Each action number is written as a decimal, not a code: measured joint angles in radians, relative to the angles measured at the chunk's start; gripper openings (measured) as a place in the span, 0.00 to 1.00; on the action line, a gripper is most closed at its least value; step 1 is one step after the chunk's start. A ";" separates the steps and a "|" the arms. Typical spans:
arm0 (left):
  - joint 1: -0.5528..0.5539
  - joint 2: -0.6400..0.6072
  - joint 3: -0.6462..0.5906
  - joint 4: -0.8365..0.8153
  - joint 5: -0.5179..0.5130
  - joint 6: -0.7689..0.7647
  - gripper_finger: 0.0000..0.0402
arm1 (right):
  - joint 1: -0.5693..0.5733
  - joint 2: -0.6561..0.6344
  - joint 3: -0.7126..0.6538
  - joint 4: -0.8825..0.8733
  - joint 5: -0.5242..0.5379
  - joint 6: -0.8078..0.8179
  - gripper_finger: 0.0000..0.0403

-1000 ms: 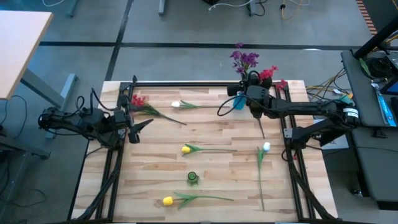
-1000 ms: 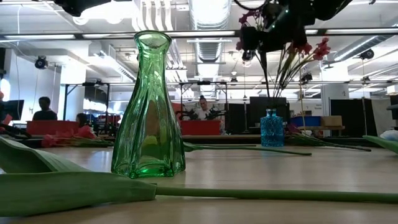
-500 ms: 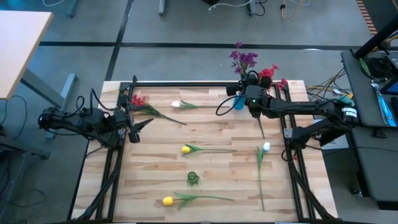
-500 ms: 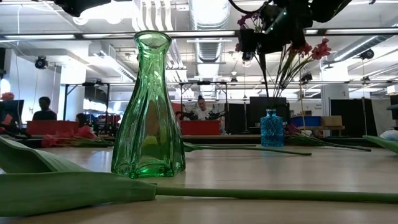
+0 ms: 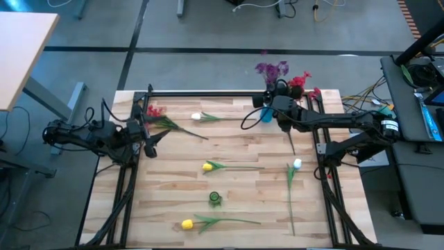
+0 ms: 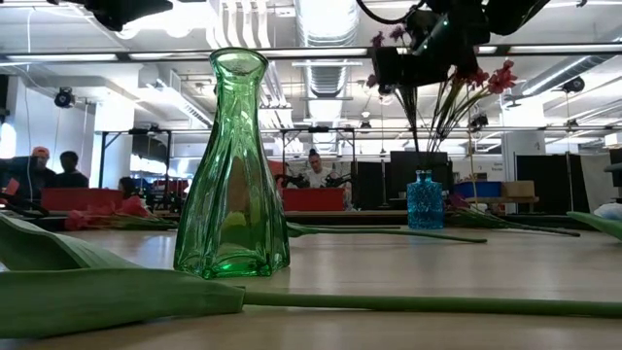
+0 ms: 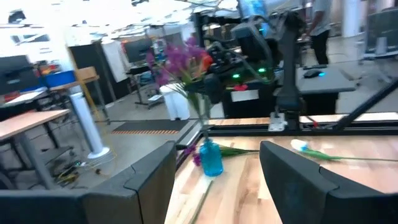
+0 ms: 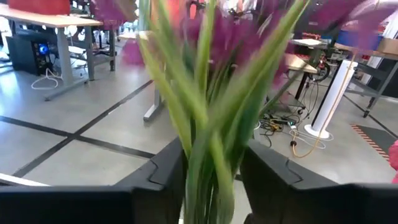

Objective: Sort flowers into vase by color
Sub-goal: Put the bottom purple flowers into the blue vase, then put the bottom white flower into the green vase

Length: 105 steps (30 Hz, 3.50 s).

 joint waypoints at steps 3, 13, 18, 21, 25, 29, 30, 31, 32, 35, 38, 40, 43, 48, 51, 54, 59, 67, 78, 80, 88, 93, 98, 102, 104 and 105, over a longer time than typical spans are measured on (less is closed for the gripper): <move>0.000 0.000 0.000 -0.003 -0.008 -0.017 0.54 | 0.000 -0.004 0.000 -0.038 0.000 0.025 0.39; 0.000 0.002 0.000 -0.005 -0.008 -0.050 0.54 | 0.045 -0.031 0.000 -0.084 0.000 0.045 0.54; 0.000 0.008 0.000 -0.008 -0.008 -0.075 0.54 | 0.090 -0.061 0.003 -0.117 0.005 0.050 0.62; 0.000 0.015 0.000 -0.010 -0.012 -0.097 0.54 | 0.120 -0.088 0.004 -0.156 0.005 0.078 0.65; 0.000 0.032 0.000 -0.016 -0.077 -0.134 0.54 | 0.173 -0.133 0.005 -0.231 -0.004 0.141 0.67; 0.000 0.058 0.000 -0.034 -0.109 -0.166 0.54 | 0.232 -0.179 0.005 -0.285 -0.090 0.186 0.66; 0.000 0.067 0.000 -0.034 -0.109 -0.172 0.54 | 0.243 -0.191 0.005 -0.292 -0.125 0.199 0.66; 0.000 0.076 0.000 -0.031 -0.109 -0.178 0.54 | 0.255 -0.202 0.005 -0.298 -0.165 0.214 0.65; 0.000 0.083 0.000 -0.032 -0.109 -0.181 0.54 | 0.265 -0.213 0.005 -0.305 -0.205 0.235 0.65; 0.000 0.106 0.000 -0.031 -0.109 -0.194 0.54 | 0.290 -0.242 0.005 -0.337 -0.321 0.291 0.63; 0.000 0.129 0.001 -0.031 -0.109 -0.213 0.54 | 0.304 -0.274 0.005 -0.363 -0.457 0.361 0.62; 0.000 0.143 0.012 -0.033 -0.109 -0.226 0.54 | 0.305 -0.304 0.005 -0.383 -0.520 0.411 0.61; -0.001 0.159 0.037 -0.037 -0.109 -0.245 0.54 | 0.304 -0.351 0.006 -0.451 -0.568 0.481 0.60; -0.002 0.191 0.082 -0.087 -0.110 -0.267 0.54 | 0.304 -0.418 0.027 -0.663 -0.600 0.612 0.60; -0.001 0.214 0.104 -0.099 -0.110 -0.267 0.54 | 0.304 -0.433 0.068 -0.812 -0.638 0.687 0.59; -0.001 0.240 0.124 -0.114 -0.110 -0.267 0.54 | 0.304 -0.433 0.121 -0.955 -0.693 0.756 0.59; -0.001 0.278 0.147 -0.131 -0.110 -0.267 0.54 | 0.309 -0.406 0.178 -1.044 -0.874 0.843 0.58; -0.001 0.315 0.166 -0.142 -0.109 -0.267 0.54 | 0.368 -0.269 0.261 -1.177 -1.079 0.951 0.58; -0.001 0.316 0.174 -0.166 -0.077 -0.267 0.54 | 0.592 -0.095 0.341 -1.579 -1.202 1.310 0.58; -0.001 0.317 0.172 -0.169 -0.077 -0.267 0.54 | 0.644 -0.071 0.322 -1.573 -1.208 1.388 0.58; -0.001 0.317 0.172 -0.169 -0.076 -0.260 0.54 | 0.775 0.004 0.197 -1.471 -1.199 1.625 0.56; -0.001 0.317 0.172 -0.175 -0.076 -0.260 0.54 | 0.789 0.042 0.066 -1.283 -1.200 1.695 0.53; -0.001 0.320 0.171 -0.175 -0.075 -0.260 0.54 | 0.788 0.093 -0.038 -1.211 -1.200 1.713 0.48; -0.001 0.325 0.171 -0.175 -0.075 -0.264 0.54 | 0.788 0.124 -0.095 -1.150 -1.201 1.721 0.42; -0.001 0.329 0.171 -0.175 -0.075 -0.268 0.54 | 0.788 0.137 -0.108 -1.135 -1.201 1.720 0.38; -0.001 0.333 0.171 -0.175 -0.075 -0.272 0.54 | 0.788 0.144 -0.113 -1.126 -1.201 1.719 0.35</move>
